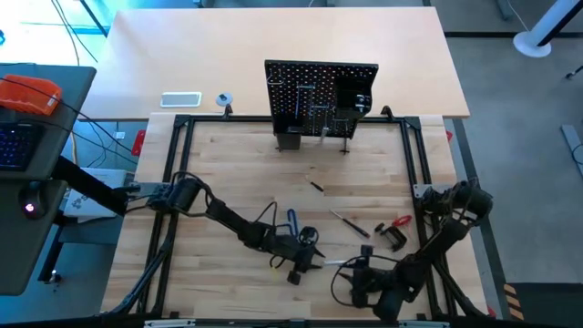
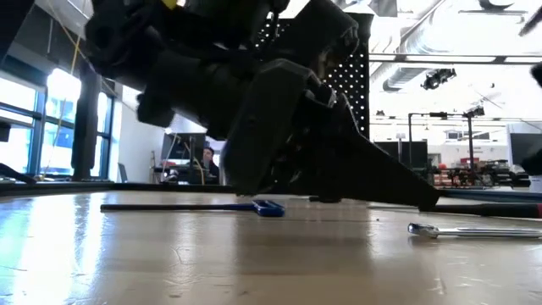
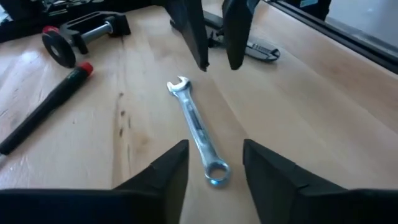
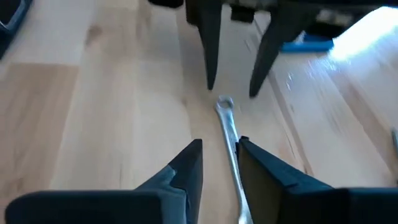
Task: Hang tools onto peg board
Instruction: Hang the wrench on the pegboard
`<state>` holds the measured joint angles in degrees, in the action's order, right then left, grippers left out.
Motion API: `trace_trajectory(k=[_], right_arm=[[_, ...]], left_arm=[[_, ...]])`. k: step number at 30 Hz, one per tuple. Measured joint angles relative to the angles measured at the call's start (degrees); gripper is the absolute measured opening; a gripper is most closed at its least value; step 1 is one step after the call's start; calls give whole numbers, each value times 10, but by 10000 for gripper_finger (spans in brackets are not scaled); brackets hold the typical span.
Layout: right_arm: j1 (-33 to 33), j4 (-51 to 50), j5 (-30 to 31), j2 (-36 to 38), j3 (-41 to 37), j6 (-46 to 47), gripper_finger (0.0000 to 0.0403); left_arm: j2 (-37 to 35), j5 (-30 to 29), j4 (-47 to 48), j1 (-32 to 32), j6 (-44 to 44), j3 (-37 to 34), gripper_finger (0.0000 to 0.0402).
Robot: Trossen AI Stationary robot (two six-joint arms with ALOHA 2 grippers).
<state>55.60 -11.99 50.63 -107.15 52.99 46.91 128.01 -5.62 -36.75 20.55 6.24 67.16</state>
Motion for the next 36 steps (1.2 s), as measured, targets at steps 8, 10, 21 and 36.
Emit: trace_trajectory(k=[8,10,21,36], right_arm=[[27,-55,19,0,-2,119,85],[27,-61,19,0,-2,126,85],[27,-89,14,0,-3,127,84],[72,-300,13,38,-2,401,104]], left_arm=[[0,42,5,-11,-1,3,65],[4,56,2,-12,0,3,51],[65,66,-15,-15,-16,50,4],[73,69,29,-20,-30,57,1]])
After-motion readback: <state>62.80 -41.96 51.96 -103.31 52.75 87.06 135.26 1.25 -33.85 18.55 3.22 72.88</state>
